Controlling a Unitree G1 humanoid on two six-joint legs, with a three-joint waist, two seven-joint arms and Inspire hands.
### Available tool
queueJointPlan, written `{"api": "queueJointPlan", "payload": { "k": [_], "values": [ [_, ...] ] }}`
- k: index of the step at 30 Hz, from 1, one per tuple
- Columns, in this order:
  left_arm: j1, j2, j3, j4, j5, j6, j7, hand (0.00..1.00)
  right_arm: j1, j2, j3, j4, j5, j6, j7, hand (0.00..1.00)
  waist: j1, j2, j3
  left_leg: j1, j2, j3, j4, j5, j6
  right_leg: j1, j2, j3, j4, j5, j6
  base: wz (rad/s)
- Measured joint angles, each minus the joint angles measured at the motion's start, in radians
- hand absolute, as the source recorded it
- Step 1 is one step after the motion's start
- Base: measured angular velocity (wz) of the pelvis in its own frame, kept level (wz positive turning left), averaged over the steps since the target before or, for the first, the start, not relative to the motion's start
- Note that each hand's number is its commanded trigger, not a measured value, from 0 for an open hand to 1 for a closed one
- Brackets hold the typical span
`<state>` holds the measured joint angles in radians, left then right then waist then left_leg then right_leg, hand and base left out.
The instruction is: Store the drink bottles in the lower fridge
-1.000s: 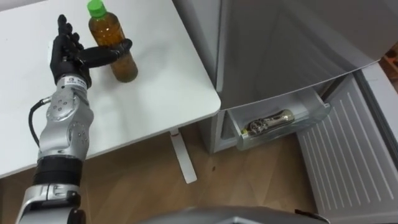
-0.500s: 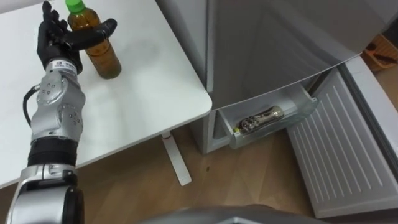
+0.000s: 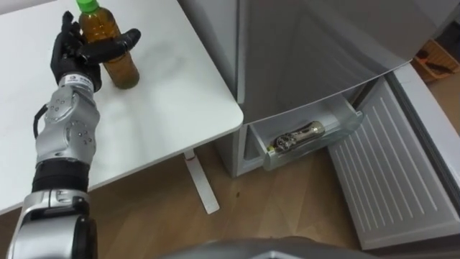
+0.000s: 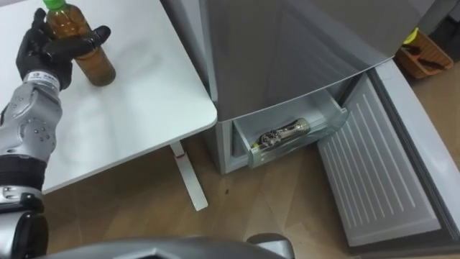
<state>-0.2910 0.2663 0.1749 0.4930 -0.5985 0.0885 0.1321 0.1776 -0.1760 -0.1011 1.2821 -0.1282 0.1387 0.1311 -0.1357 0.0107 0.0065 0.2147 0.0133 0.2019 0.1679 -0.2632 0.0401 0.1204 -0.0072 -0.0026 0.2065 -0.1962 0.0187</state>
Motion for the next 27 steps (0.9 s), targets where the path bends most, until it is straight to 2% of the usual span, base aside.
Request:
{"api": "queueJointPlan", "payload": {
  "k": [4, 11, 13, 17, 20, 27],
  "values": [
    [0.000, 0.000, -0.002, 0.014, 0.003, 0.017, -0.028, 1.00, -0.007, 0.004, 0.000, -0.007, 0.000, 0.025, 0.015, 0.00, 0.000, -0.001, -0.0003, 0.000, 0.000, 0.000, 0.000, 0.000, 0.000, 0.000, 0.000, 0.000, 0.005, 0.001, 0.000, 0.00],
    [0.000, -0.003, -0.005, 0.054, 0.000, 0.054, -0.054, 1.00, -0.040, 0.004, 0.000, -0.008, 0.001, 0.026, 0.027, 0.00, -0.002, 0.000, 0.0003, -0.003, 0.000, 0.000, 0.001, 0.000, 0.000, -0.004, 0.001, -0.001, 0.014, 0.001, 0.000, 0.00],
    [0.000, -0.004, -0.010, 0.055, 0.000, 0.062, -0.065, 1.00, -0.045, 0.003, 0.000, -0.013, 0.001, 0.026, 0.033, 0.00, -0.002, 0.005, -0.0022, -0.009, 0.001, -0.001, 0.002, 0.000, 0.000, -0.008, 0.001, -0.002, 0.015, 0.001, 0.000, 0.00],
    [0.000, -0.003, -0.018, 0.056, 0.000, 0.070, -0.069, 1.00, -0.047, 0.005, 0.000, -0.019, 0.001, 0.025, 0.032, 0.00, -0.004, 0.015, -0.0055, -0.023, 0.001, -0.001, 0.005, 0.000, 0.000, -0.018, 0.001, -0.004, 0.015, 0.003, -0.001, 0.01],
    [0.000, -0.002, -0.037, 0.039, 0.002, 0.070, -0.072, 1.00, -0.060, 0.005, 0.001, -0.024, 0.000, 0.024, 0.011, 0.00, -0.017, 0.024, -0.0027, -0.037, -0.001, -0.015, 0.017, 0.000, 0.000, -0.026, -0.004, -0.010, 0.015, 0.003, -0.001, 0.11],
    [0.000, -0.002, -0.103, 0.001, 0.002, 0.070, -0.100, 1.00, -0.069, 0.006, 0.021, -0.042, -0.006, 0.006, -0.023, 0.00, -0.021, 0.023, -0.0001, -0.048, -0.001, -0.016, 0.020, 0.000, 0.000, -0.036, -0.003, -0.014, 0.014, 0.003, 0.000, 0.00]
  ]
}}
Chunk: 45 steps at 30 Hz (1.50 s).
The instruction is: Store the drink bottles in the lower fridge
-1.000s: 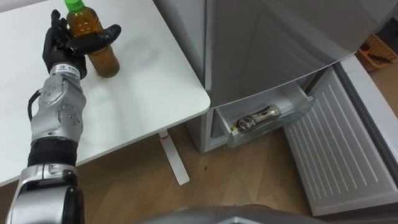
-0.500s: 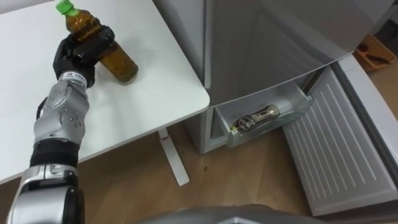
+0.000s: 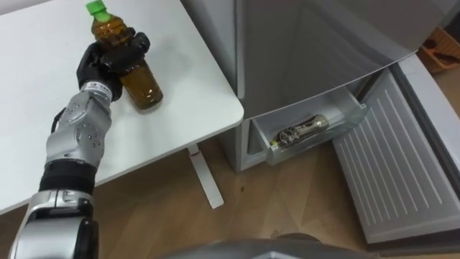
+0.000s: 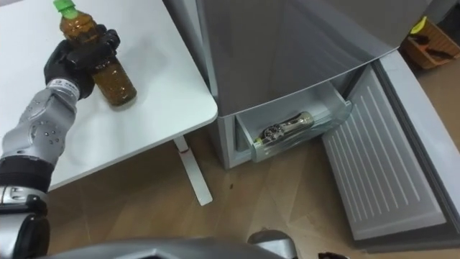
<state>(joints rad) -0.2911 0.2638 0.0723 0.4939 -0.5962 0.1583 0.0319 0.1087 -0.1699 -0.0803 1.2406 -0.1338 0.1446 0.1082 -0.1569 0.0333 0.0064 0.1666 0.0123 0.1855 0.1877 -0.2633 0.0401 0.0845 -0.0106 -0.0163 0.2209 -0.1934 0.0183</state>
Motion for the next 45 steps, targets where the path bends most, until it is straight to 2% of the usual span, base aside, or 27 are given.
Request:
{"api": "queueJointPlan", "payload": {
  "k": [5, 8, 10, 13, 18, 19, 20, 22, 24, 27, 30, 33, 37, 39, 43, 45],
  "values": [
    [0.000, -0.001, -0.035, -0.053, 0.014, 0.000, -0.006, 1.00, -0.001, 0.001, 0.014, -0.005, 0.011, -0.014, -0.001, 0.00, 0.001, -0.005, 0.0042, -0.002, 0.001, 0.001, 0.000, 0.000, 0.000, -0.001, -0.001, -0.002, -0.001, 0.000, 0.000, 0.00],
    [0.001, -0.003, -0.037, -0.119, 0.070, 0.000, -0.008, 1.00, 0.001, 0.000, 0.021, -0.024, 0.003, -0.013, 0.004, 0.00, 0.011, -0.007, 0.0051, -0.005, 0.001, 0.001, 0.000, 0.000, 0.000, -0.004, -0.001, -0.006, -0.001, 0.000, 0.000, 0.00],
    [0.001, -0.010, -0.038, -0.192, 0.117, 0.000, -0.027, 1.00, -0.001, -0.005, 0.033, -0.032, -0.022, -0.013, 0.008, 0.00, 0.029, -0.007, 0.0054, -0.008, 0.001, 0.000, 0.000, 0.000, 0.000, -0.006, -0.002, -0.015, -0.001, 0.000, 0.000, 0.06],
    [0.003, -0.027, -0.045, -0.282, 0.133, -0.004, -0.044, 1.00, -0.011, -0.024, 0.081, -0.037, -0.037, -0.014, 0.022, 0.00, 0.057, -0.005, 0.0056, -0.007, 0.000, -0.006, 0.001, 0.000, 0.000, -0.003, -0.004, -0.018, -0.002, 0.000, 0.000, 0.07],
    [0.031, -0.056, -0.072, -0.412, 0.129, -0.014, -0.047, 1.00, -0.010, -0.049, 0.105, -0.143, -0.078, -0.014, 0.023, 0.00, 0.074, -0.004, 0.0061, -0.007, -0.002, -0.024, 0.000, 0.000, 0.000, 0.003, -0.008, -0.034, -0.001, 0.000, 0.000, 0.08],
    [0.042, -0.055, -0.085, -0.433, 0.124, -0.015, -0.048, 1.00, -0.012, -0.051, 0.104, -0.181, -0.061, -0.025, 0.013, 0.00, 0.080, -0.004, 0.0062, -0.007, -0.002, -0.026, 0.000, 0.000, 0.000, 0.003, -0.008, -0.037, -0.002, 0.000, 0.000, 0.06],
    [0.051, -0.056, -0.089, -0.443, 0.119, -0.015, -0.048, 1.00, -0.013, -0.049, 0.104, -0.200, -0.058, -0.035, 0.008, 0.00, 0.079, -0.004, 0.0062, -0.008, -0.002, -0.028, 0.000, 0.000, 0.000, 0.004, -0.008, -0.040, -0.002, 0.000, 0.000, 0.06],
    [0.079, -0.056, -0.123, -0.471, 0.116, -0.015, -0.048, 1.00, -0.025, -0.039, 0.116, -0.235, 0.009, -0.082, -0.001, 0.00, 0.079, -0.006, 0.0059, -0.014, -0.001, -0.041, 0.001, 0.000, 0.000, 0.011, -0.008, -0.055, -0.005, 0.000, 0.000, 0.20],
    [0.089, -0.056, -0.151, -0.479, 0.116, -0.015, -0.052, 1.00, -0.048, -0.026, 0.144, -0.241, 0.054, -0.094, 0.001, 0.00, 0.085, -0.009, 0.0059, -0.023, -0.001, -0.052, 0.004, 0.001, -0.001, 0.008, -0.010, -0.071, -0.008, 0.000, 0.000, 0.20],
    [0.119, -0.061, -0.157, -0.521, 0.117, -0.015, -0.066, 1.00, -0.073, 0.006, 0.161, -0.261, 0.081, -0.100, 0.018, 0.00, 0.108, -0.012, 0.0035, -0.043, 0.001, -0.057, 0.016, 0.001, -0.002, -0.004, -0.009, -0.076, -0.016, 0.002, -0.003, 0.07],
    [0.138, -0.067, -0.160, -0.565, 0.116, -0.015, -0.075, 1.00, -0.079, 0.008, 0.200, -0.284, 0.112, -0.100, 0.052, 0.00, 0.122, -0.017, -0.0001, -0.046, 0.001, -0.081, 0.019, 0.002, -0.003, 0.002, -0.012, -0.100, -0.017, 0.002, -0.003, 0.20],
    [0.156, -0.070, -0.167, -0.633, 0.106, -0.015, -0.111, 1.00, -0.080, 0.012, 0.218, -0.284, 0.126, -0.100, 0.091, 0.00, 0.136, -0.028, -0.0075, -0.049, 0.000, -0.107, 0.019, 0.002, -0.004, 0.010, -0.018, -0.125, -0.019, 0.002, -0.003, 0.27],
    [0.211, -0.076, -0.176, -0.687, 0.058, -0.024, -0.189, 1.00, -0.080, 0.017, 0.231, -0.302, 0.128, -0.101, 0.123, 0.00, 0.140, -0.030, -0.0086, -0.031, -0.002, -0.128, 0.018, 0.002, -0.004, 0.037, -0.023, -0.141, -0.019, 0.001, -0.002, 0.19],
    [0.238, -0.081, -0.183, -0.687, 0.054, -0.029, -0.222, 1.00, -0.080, 0.020, 0.241, -0.340, 0.129, -0.102, 0.130, 0.00, 0.140, -0.033, -0.0079, -0.032, -0.002, -0.134, 0.016, 0.002, -0.004, 0.037, -0.024, -0.151, -0.019, 0.001, -0.002, 0.09],
    [0.289, -0.086, -0.197, -0.687, 0.053, -0.029, -0.291, 1.00, -0.081, 0.024, 0.257, -0.403, 0.128, -0.140, 0.152, 0.00, 0.142, -0.044, -0.0041, -0.033, -0.002, -0.146, 0.015, 0.002, -0.004, 0.037, -0.024, -0.157, -0.017, 0.001, -0.002, 0.07],
    [0.298, -0.083, -0.196, -0.687, 0.047, -0.031, -0.312, 1.00, -0.079, 0.024, 0.258, -0.436, 0.128, -0.142, 0.174, 0.00, 0.147, -0.049, -0.0014, -0.034, -0.002, -0.147, 0.015, 0.002, -0.004, 0.038, -0.024, -0.160, -0.018, 0.000, -0.001, 0.04]
  ]
}}
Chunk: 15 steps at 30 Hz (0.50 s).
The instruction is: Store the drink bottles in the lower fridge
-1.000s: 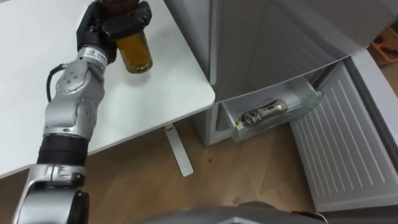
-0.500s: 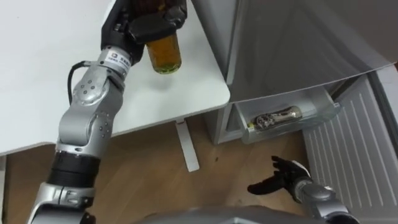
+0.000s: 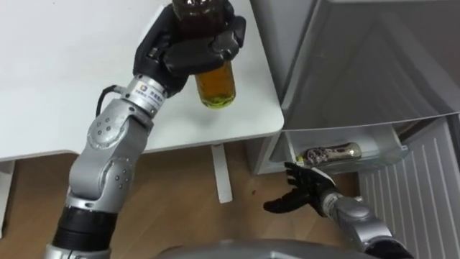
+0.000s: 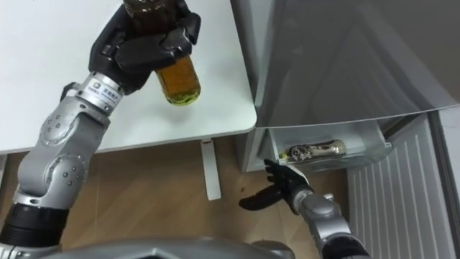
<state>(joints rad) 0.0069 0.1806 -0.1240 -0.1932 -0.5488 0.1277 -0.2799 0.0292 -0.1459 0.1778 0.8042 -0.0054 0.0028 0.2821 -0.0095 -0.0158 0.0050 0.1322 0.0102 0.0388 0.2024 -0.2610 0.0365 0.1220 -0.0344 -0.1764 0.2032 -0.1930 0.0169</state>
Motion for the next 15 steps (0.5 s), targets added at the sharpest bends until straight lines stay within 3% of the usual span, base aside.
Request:
{"api": "queueJointPlan", "payload": {
  "k": [3, 6, 9, 15],
  "values": [
    [0.006, 0.009, -0.002, 0.000, -0.008, -0.002, -0.041, 1.00, 0.002, 0.000, 0.000, -0.063, 0.000, 0.000, 0.039, 0.00, 0.001, -0.008, 0.0048, 0.000, -0.001, -0.016, -0.003, 0.000, 0.000, 0.006, -0.002, -0.019, -0.001, 0.000, 0.000, 0.13],
    [0.024, 0.010, -0.008, 0.006, -0.095, -0.005, -0.087, 1.00, 0.002, -0.001, 0.004, -0.083, 0.003, 0.000, 0.079, 0.00, 0.015, -0.014, 0.0079, 0.002, -0.002, -0.022, -0.005, 0.000, 0.000, 0.008, -0.002, -0.019, -0.001, 0.000, 0.000, 0.06],
    [0.059, 0.010, -0.021, 0.041, -0.139, -0.006, -0.126, 1.00, 0.007, -0.005, 0.009, -0.133, 0.002, 0.021, 0.122, 0.00, 0.020, -0.016, 0.0086, 0.003, -0.003, -0.037, -0.005, 0.000, 0.000, 0.005, -0.001, -0.019, 0.005, 0.000, 0.000, 0.06],
    [0.108, 0.010, -0.042, 0.098, -0.157, -0.004, -0.136, 1.00, 0.008, -0.009, 0.042, -0.237, 0.003, 0.022, 0.178, 0.00, 0.020, -0.024, 0.0106, -0.004, -0.003, -0.049, -0.005, 0.000, 0.000, 0.003, 0.000, -0.019, 0.003, 0.000, 0.000, 0.03]
  ]
}}
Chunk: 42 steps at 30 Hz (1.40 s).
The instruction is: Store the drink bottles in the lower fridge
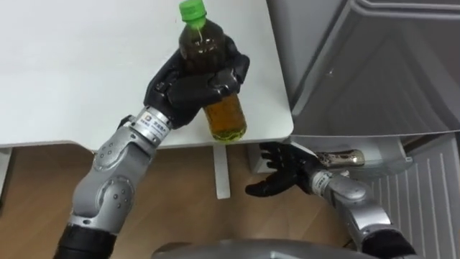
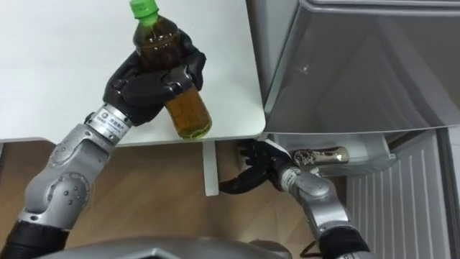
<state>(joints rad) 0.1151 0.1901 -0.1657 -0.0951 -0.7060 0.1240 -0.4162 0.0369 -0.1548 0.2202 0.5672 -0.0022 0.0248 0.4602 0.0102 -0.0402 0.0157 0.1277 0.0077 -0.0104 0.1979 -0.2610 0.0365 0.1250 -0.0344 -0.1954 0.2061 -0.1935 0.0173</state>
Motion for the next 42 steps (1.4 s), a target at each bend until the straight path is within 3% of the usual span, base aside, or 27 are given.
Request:
{"api": "queueJointPlan", "payload": {
  "k": [2, 3, 4, 5, 6, 7, 9, 11, 14, 19, 24, 27, 31, 42],
  "values": [
    [0.000, 0.000, -0.003, 0.011, -0.013, 0.000, -0.009, 1.00, 0.001, -0.001, 0.008, -0.013, 0.001, 0.007, 0.021, 0.00, 0.002, 0.001, 0.0006, 0.004, 0.003, -0.013, -0.002, 0.000, 0.000, -0.026, 0.001, -0.001, 0.041, -0.007, 0.001, -0.07],
    [0.000, 0.002, -0.003, 0.022, -0.040, 0.000, -0.016, 1.00, 0.006, -0.002, 0.015, -0.040, 0.001, 0.018, 0.037, 0.00, 0.006, 0.005, 0.0028, 0.011, 0.009, -0.077, -0.005, 0.001, 0.001, -0.087, 0.015, 0.008, 0.128, -0.047, 0.004, -0.50],
    [0.000, 0.006, 0.003, 0.035, -0.068, -0.001, -0.027, 1.00, 0.009, 0.000, 0.024, -0.073, 0.002, 0.022, 0.055, 0.00, 0.024, 0.004, 0.0002, 0.010, 0.022, -0.122, -0.004, 0.000, 0.000, -0.145, 0.051, 0.055, 0.067, -0.045, -0.027, -0.64],
    [0.001, 0.009, 0.012, 0.043, -0.080, -0.001, -0.028, 1.00, 0.011, 0.000, 0.030, -0.093, 0.002, 0.022, 0.063, 0.00, 0.025, -0.002, -0.0009, 0.005, 0.023, -0.124, 0.005, -0.003, -0.006, -0.166, 0.062, 0.054, 0.002, -0.005, -0.052, -0.38],
    [0.000, 0.001, 0.017, 0.078, -0.082, 0.000, -0.028, 1.00, 0.029, -0.011, 0.044, -0.118, 0.003, 0.029, 0.077, 0.00, 0.000, 0.009, -0.0021, 0.004, 0.038, -0.119, 0.028, -0.021, -0.041, -0.152, 0.068, 0.027, -0.002, 0.093, -0.068, 0.11],
    [0.005, 0.002, 0.003, 0.089, -0.081, 0.003, -0.029, 1.00, 0.043, -0.015, 0.057, -0.132, 0.006, 0.045, 0.089, 0.00, -0.019, 0.008, -0.0010, 0.004, 0.046, -0.060, 0.031, -0.020, -0.074, -0.135, 0.065, 0.031, 0.001, 0.093, -0.068, 0.30],
    [0.007, -0.007, -0.015, 0.089, -0.082, 0.008, -0.047, 1.00, 0.044, -0.025, 0.058, -0.146, 0.006, 0.068, 0.119, 0.00, -0.032, 0.004, 0.0013, -0.012, 0.067, 0.030, -0.003, -0.008, -0.094, -0.128, 0.061, 0.064, -0.004, 0.091, -0.065, 0.35],
    [0.007, -0.016, -0.037, 0.089, -0.082, 0.009, -0.057, 1.00, 0.045, -0.033, 0.042, -0.156, 0.005, 0.086, 0.161, 0.00, -0.034, 0.000, -0.0013, -0.018, 0.065, 0.050, -0.016, 0.008, -0.065, -0.132, 0.056, 0.057, -0.001, 0.080, -0.050, 0.31],
    [0.008, -0.006, -0.042, 0.089, -0.082, 0.031, -0.064, 1.00, 0.062, -0.036, 0.042, -0.185, 0.005, 0.113, 0.253, 0.00, 0.009, -0.002, -0.0017, -0.012, 0.051, 0.055, -0.006, 0.009, -0.061, -0.128, 0.049, 0.049, -0.004, 0.079, -0.048, -0.15],
    [0.007, 0.001, -0.057, 0.104, -0.086, 0.031, -0.068, 1.00, 0.060, -0.049, 0.043, -0.200, 0.065, 0.130, 0.353, 0.00, 0.012, -0.004, -0.0011, -0.012, 0.037, 0.051, 0.001, 0.011, -0.058, -0.119, 0.029, 0.027, 0.000, 0.072, -0.036, 0.09],
    [0.012, 0.008, -0.091, 0.131, -0.087, 0.031, -0.068, 1.00, 0.060, -0.081, 0.040, -0.201, 0.076, 0.145, 0.389, 0.00, -0.002, -0.015, -0.0003, -0.030, 0.015, 0.050, 0.016, 0.008, -0.040, -0.136, 0.004, 0.013, 0.042, 0.033, -0.029, 0.11],
    [0.012, 0.020, -0.109, 0.131, -0.135, 0.031, -0.069, 1.00, 0.060, -0.090, 0.030, -0.211, 0.079, 0.153, 0.402, 0.00, -0.006, -0.026, -0.0017, -0.058, 0.016, 0.050, 0.045, 0.000, -0.027, -0.168, -0.005, 0.002, 0.077, 0.020, -0.031, 0.11],
    [0.012, 0.024, -0.114, 0.156, -0.187, 0.032, -0.082, 1.00, 0.060, -0.101, 0.029, -0.224, 0.079, 0.166, 0.411, 0.00, -0.004, -0.030, -0.0016, -0.067, 0.015, 0.052, 0.059, -0.001, -0.026, -0.179, -0.009, 0.003, 0.092, 0.019, -0.032, 0.00],
    [0.013, 0.024, -0.119, 0.218, -0.188, 0.047, -0.110, 1.00, 0.061, -0.102, 0.031, -0.225, 0.069, 0.195, 0.435, 0.00, -0.002, -0.030, -0.0021, -0.075, 0.016, 0.066, 0.062, -0.003, -0.023, -0.196, -0.008, 0.017, 0.119, 0.015, -0.036, -0.03]
  ]
}}
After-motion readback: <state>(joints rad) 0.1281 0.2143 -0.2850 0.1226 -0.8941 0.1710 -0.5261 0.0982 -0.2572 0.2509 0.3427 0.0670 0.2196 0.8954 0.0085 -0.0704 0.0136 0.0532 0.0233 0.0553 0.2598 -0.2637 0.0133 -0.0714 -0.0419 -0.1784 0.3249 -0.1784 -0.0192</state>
